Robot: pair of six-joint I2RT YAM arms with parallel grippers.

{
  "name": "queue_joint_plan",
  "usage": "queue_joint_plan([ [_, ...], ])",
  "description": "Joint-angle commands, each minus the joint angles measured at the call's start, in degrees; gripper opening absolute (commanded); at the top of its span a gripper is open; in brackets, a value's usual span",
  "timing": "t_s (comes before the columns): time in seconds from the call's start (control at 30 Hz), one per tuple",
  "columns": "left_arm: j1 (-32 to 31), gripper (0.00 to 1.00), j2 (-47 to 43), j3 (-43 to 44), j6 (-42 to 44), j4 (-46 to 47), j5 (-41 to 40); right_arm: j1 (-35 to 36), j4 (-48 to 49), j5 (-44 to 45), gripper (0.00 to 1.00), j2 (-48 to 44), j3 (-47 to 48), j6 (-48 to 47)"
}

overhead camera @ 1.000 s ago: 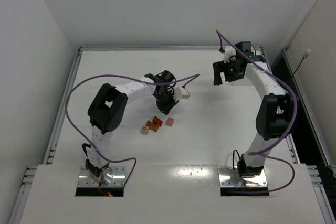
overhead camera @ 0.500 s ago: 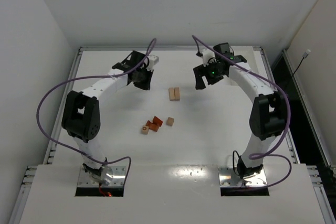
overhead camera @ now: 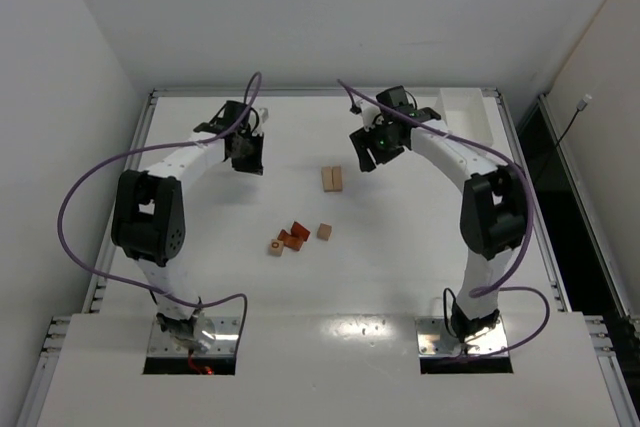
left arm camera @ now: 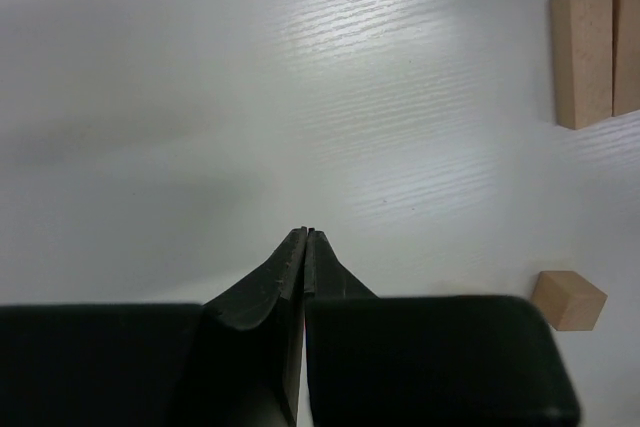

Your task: Build the wood block tower

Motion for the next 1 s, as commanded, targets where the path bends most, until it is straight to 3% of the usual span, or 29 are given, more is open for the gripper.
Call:
queue_joint_plan([
  [0.0, -0.25, 0.0, 0.27, 2.13, -0.74, 0.15, -0.28, 0.33, 0.46, -2.68, 0.56, 1.0, 4.92, -1.69],
  [0.27, 2.99, 0.0, -4.3, -4.98, -1.97, 0.77, -2.04, 6.66, -6.65, -16.94, 0.64, -1.1, 6.07, -19.17],
  [0.5, 8.0, 0.0, -7.72, -9.11, -2.49, 0.77, -2.04, 12.11, -12.46, -16.35, 0.64, -5.58, 0.54, -29.03],
  [0.77, 8.54, 0.0, -9.05, -10.96, -2.49, 1.38, -0.81, 17.47, -6.32, -9.14, 0.7, -10.25, -11.33, -27.55],
  [0.97, 9.68, 0.0, -9.05, -10.43, -2.49, 0.86, -0.81, 19.59, -2.19, -1.5, 0.75, -4.73, -8.44, -15.87],
])
